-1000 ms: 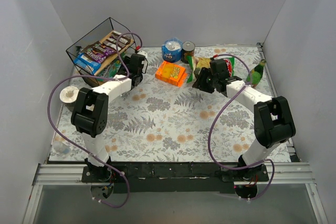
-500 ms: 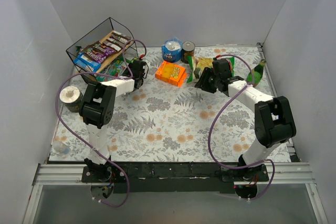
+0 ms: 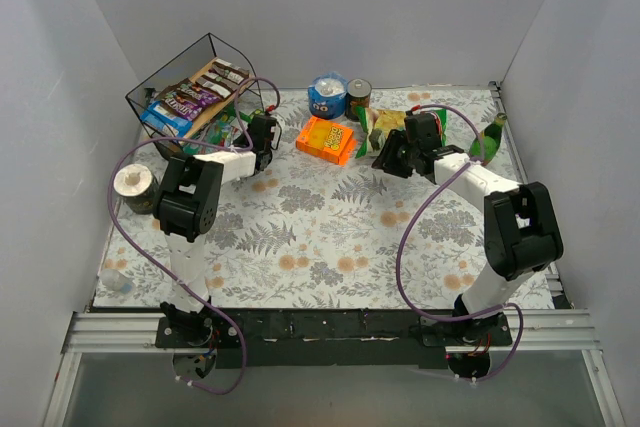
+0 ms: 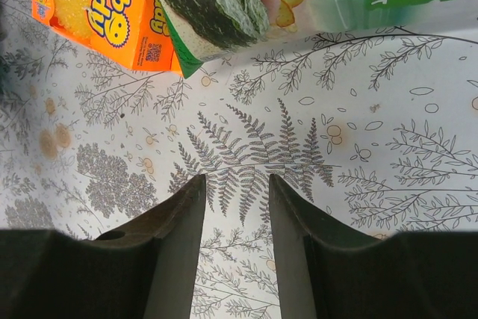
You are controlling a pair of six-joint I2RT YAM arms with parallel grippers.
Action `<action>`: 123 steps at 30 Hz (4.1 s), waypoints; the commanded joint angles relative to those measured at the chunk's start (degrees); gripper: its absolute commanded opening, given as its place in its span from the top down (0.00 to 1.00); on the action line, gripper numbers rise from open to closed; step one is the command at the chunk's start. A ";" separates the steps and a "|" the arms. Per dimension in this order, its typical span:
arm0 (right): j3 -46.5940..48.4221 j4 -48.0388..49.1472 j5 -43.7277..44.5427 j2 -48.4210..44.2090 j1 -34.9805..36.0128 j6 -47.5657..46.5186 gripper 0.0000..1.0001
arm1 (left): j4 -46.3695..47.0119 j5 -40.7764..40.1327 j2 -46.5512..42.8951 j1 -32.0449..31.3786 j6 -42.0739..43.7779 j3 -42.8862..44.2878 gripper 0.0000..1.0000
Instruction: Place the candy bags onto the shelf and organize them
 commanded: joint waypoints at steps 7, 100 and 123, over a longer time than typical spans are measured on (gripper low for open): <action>0.78 -0.29 -1.09 0.63 -0.44 -0.02 0.54 | 10.21 -3.77 -6.33 1.34 4.20 -7.88 0.93; 0.69 -7.14 4.45 -5.70 -2.46 2.45 0.04 | -26.60 6.20 -21.69 -10.97 -44.45 6.19 0.02; -4.40 -16.55 13.32 -25.30 -11.25 0.59 0.02 | -16.67 18.99 -51.85 -10.97 -54.16 -8.14 0.02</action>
